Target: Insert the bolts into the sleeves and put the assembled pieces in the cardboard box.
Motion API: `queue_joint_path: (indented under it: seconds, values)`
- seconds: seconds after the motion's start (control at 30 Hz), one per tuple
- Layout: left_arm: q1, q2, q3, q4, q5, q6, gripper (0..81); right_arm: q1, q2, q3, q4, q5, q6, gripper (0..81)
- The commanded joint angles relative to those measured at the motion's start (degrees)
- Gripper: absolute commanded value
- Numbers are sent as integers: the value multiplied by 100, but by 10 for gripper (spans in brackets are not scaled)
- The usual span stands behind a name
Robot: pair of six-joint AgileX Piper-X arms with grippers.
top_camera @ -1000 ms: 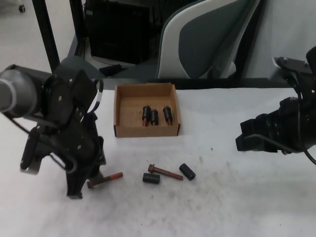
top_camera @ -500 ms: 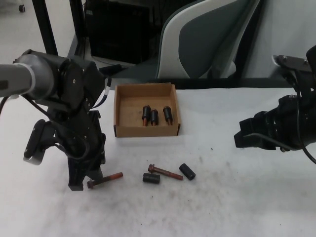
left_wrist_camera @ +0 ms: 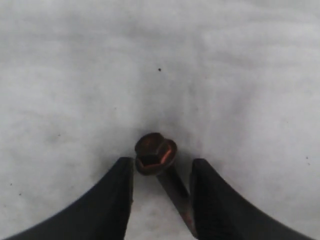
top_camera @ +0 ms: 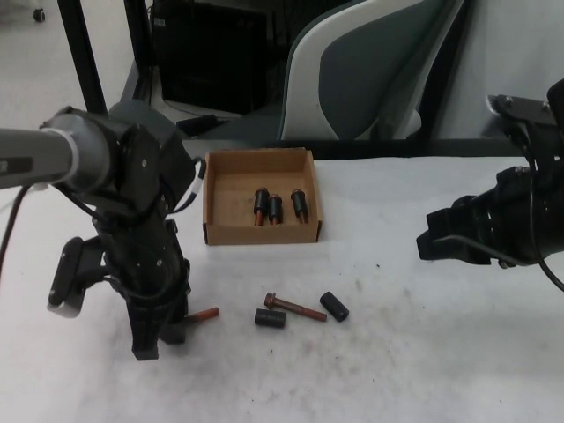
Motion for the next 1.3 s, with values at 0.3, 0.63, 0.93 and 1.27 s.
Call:
queue_joint_path:
  seconds: [0.3,0.63,0.93,1.27]
  values:
    - [-8,443,0,-492,134,-127,363,10,-66,-9,258,-37,-195,320]
    - [-8,508,0,-58,140,282,4,32,111,128,494,-51,-194,320]
    - [-8,408,0,160,-338,2505,8,335,462,128,560,-261,-194,320]
    - [-18,-123,0,231,-1450,5523,8,484,829,42,560,-261,-194,320]
